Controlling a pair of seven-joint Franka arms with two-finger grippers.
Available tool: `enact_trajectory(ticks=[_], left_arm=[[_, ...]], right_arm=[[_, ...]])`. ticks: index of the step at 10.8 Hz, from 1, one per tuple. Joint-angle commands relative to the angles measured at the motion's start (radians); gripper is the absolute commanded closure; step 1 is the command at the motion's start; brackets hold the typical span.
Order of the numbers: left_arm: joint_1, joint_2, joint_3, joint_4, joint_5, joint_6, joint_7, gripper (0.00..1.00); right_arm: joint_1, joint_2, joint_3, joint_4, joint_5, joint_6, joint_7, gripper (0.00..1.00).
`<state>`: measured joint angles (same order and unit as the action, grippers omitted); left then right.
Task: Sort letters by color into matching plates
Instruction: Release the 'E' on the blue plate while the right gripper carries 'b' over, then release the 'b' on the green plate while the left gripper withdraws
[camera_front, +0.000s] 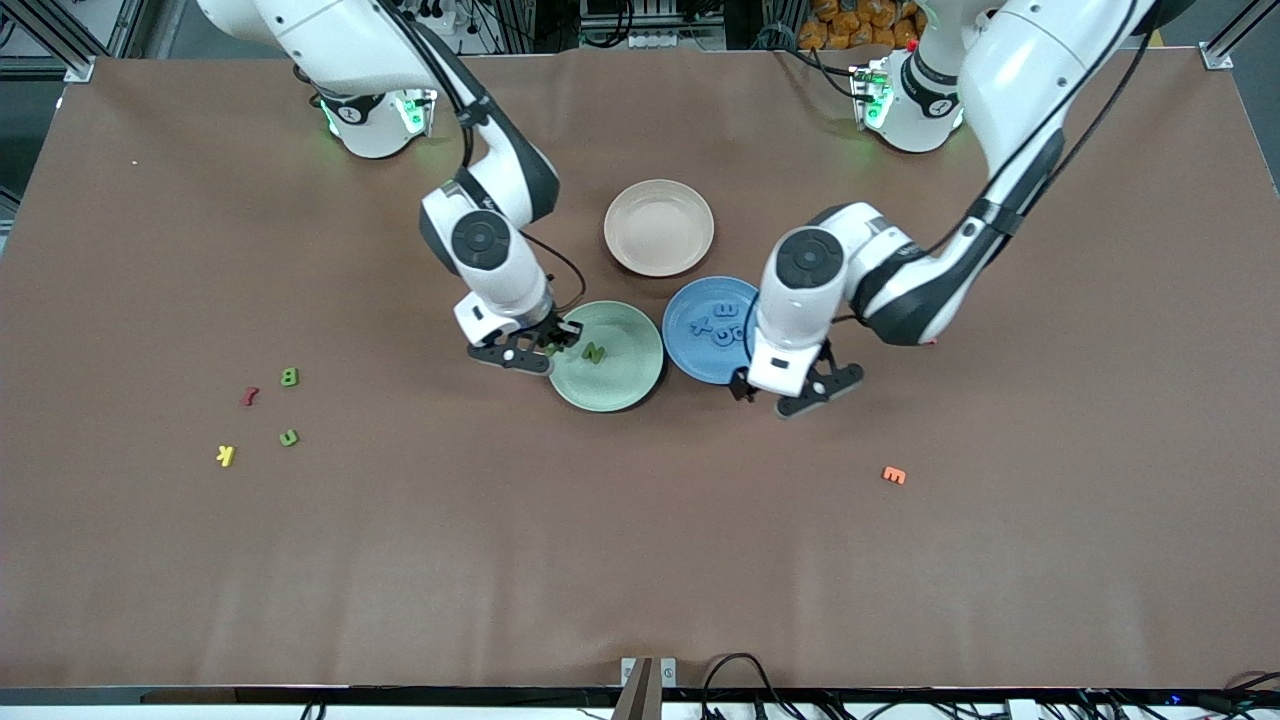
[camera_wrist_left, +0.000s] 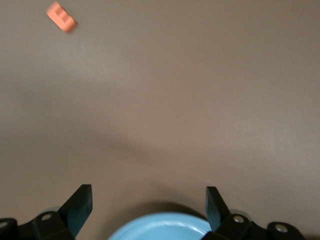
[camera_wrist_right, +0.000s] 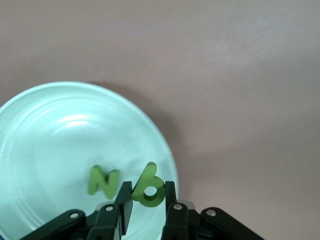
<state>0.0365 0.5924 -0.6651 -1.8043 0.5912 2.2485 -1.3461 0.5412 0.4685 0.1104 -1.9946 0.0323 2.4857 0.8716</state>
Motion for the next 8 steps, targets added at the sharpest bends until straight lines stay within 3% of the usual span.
enact_trajectory(ticks=[1, 3, 4, 5, 6, 8], left_arm=[[0.071, -0.014, -0.007, 0.013, -0.034, -0.070, 0.145, 0.00], [0.103, -0.028, -0.007, 0.014, -0.080, -0.104, 0.246, 0.00], [0.103, -0.040, -0.002, 0.014, -0.099, -0.112, 0.281, 0.00], [0.102, -0.058, 0.027, 0.013, -0.117, -0.112, 0.324, 0.00], [0.086, -0.083, 0.062, 0.010, -0.160, -0.112, 0.381, 0.00], [0.028, -0.132, 0.155, 0.005, -0.253, -0.113, 0.497, 0.00]], right_arm=[[0.034, 0.079, 0.006, 0.097, -0.002, -0.018, 0.098, 0.80], [0.036, 0.090, 0.021, 0.106, -0.002, -0.018, 0.118, 0.79], [0.036, 0.090, 0.021, 0.108, -0.002, -0.018, 0.132, 0.66], [0.036, 0.090, 0.021, 0.108, -0.002, -0.018, 0.153, 0.18], [0.036, 0.090, 0.021, 0.108, -0.011, -0.019, 0.153, 0.00], [0.028, 0.081, 0.020, 0.108, -0.014, -0.022, 0.139, 0.00]])
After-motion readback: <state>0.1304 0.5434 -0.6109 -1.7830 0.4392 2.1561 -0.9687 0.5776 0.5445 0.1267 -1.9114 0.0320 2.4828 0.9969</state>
